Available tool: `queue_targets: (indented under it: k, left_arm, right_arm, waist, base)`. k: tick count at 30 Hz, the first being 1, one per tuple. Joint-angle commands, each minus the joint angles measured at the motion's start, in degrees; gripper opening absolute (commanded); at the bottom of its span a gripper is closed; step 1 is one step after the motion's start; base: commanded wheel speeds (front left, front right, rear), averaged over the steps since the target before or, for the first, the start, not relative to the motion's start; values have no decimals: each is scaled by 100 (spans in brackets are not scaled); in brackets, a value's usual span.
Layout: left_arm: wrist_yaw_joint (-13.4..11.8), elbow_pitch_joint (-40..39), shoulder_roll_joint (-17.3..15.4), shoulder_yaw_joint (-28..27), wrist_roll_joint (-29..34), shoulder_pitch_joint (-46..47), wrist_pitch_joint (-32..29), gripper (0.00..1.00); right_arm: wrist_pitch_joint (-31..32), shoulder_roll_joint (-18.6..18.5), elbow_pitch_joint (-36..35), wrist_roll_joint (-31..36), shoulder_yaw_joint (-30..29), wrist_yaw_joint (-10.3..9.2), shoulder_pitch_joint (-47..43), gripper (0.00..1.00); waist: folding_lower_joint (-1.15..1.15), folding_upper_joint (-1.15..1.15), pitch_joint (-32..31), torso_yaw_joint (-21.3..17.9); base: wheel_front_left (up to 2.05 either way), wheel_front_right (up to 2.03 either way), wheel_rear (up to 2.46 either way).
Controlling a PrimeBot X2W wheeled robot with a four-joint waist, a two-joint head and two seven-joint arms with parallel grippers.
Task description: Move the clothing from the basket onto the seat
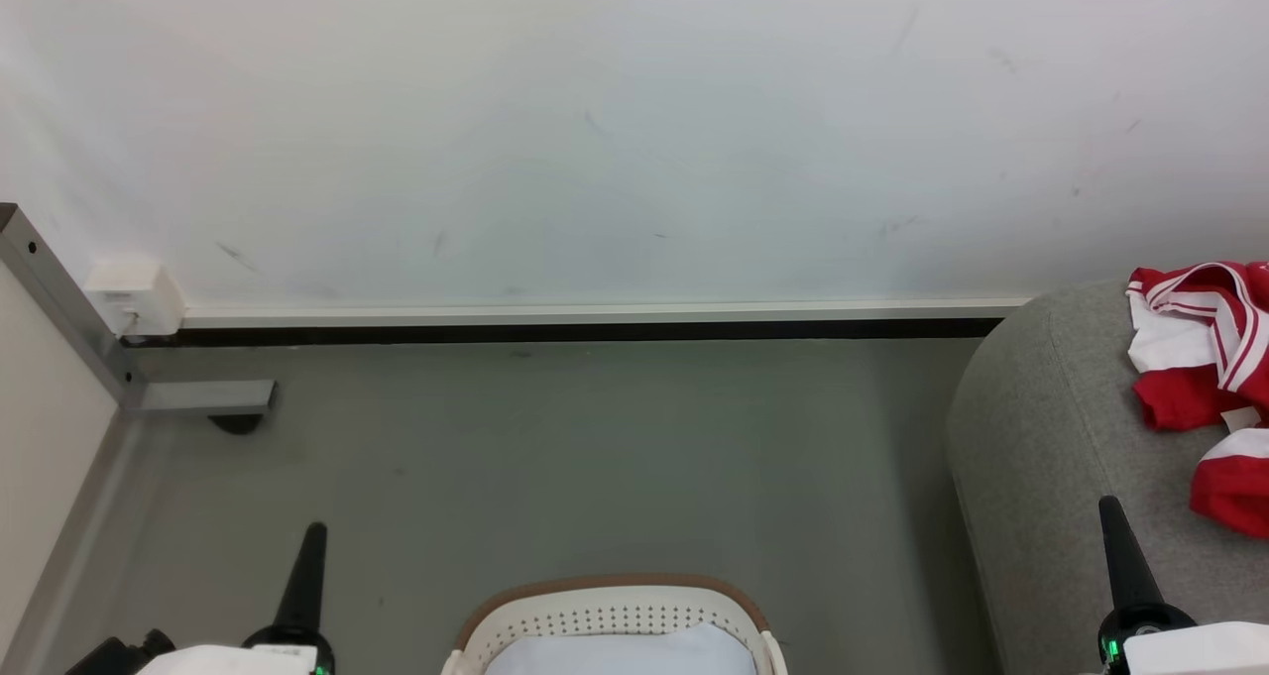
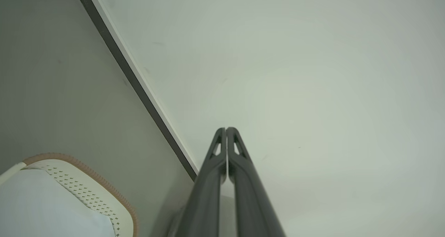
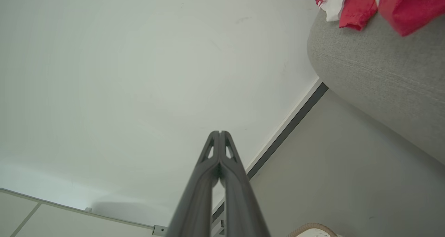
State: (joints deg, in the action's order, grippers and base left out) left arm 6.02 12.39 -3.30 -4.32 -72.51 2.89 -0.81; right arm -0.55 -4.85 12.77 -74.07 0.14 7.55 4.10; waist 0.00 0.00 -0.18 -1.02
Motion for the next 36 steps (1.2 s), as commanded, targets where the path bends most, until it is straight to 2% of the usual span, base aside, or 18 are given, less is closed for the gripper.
queue_targets:
  k: [1, 36]
  left_arm:
    - [37, -19, -13, -35, -116, 99, -33, 0]
    - [130, 127, 24, -190, -1534, 299, -457, 0]
  right_arm:
    - [22, 7, -21, -127, -40, -7, 101, 0]
    - [465, 61, 90, -1516, -412, -10, 194, 0]
  waist:
    - [0, 0, 1, 3]
    - [0, 0, 26, 73]
  base:
    - [0, 0, 0]
    - [0, 0, 0]
